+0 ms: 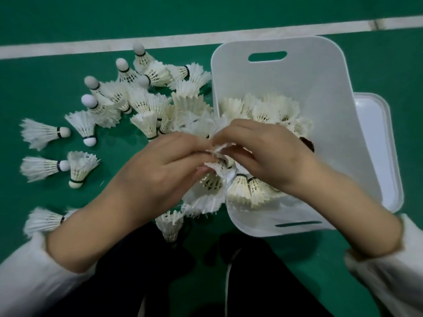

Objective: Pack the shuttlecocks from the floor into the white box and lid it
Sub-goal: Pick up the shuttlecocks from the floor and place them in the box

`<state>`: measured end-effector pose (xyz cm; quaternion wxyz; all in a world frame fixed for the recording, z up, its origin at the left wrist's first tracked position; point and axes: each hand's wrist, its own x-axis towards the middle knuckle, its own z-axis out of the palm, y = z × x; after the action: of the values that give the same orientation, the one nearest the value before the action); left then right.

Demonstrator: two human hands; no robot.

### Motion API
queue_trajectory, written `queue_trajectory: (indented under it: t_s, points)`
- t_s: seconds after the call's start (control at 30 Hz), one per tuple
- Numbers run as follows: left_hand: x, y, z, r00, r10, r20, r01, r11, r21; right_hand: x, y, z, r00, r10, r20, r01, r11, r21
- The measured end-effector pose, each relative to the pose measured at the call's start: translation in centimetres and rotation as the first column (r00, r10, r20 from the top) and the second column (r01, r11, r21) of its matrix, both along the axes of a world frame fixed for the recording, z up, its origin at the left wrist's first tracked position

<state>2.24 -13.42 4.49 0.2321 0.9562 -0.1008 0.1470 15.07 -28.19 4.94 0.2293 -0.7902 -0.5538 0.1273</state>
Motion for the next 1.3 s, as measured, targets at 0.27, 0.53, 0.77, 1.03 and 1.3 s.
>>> queue_trajectory:
  t_s: [0.27,0.53,0.77,1.03,1.3]
  points:
    - [-0.3,1.4,0.5,0.982,0.167,-0.086,-0.171,0.984,-0.046,3.8,-3.9,1.0,0.880,-0.473,-0.043,0.461,0.872,-0.163]
    - [-1.1,0.7,-0.2,0.966,0.164,-0.201,-0.188,0.976,-0.109,2.0,-3.3,-6.2,0.975,-0.211,0.067,0.205,0.747,-0.632]
    - [-1.1,0.9,0.0,0.938,0.213,-0.273,-0.265,0.949,-0.172,1.6,-2.4,-7.6,0.984,0.009,0.179,0.112,0.746,-0.656]
    - [-0.9,0.8,0.2,0.925,0.256,-0.282,-0.326,0.915,-0.240,2.2,-4.7,-5.0,0.991,-0.110,0.072,0.129,0.710,-0.692]
    - [1.2,0.7,0.6,0.884,0.339,-0.323,-0.446,0.818,-0.362,0.3,-2.8,2.6,0.958,-0.099,-0.271,0.065,0.989,-0.131]
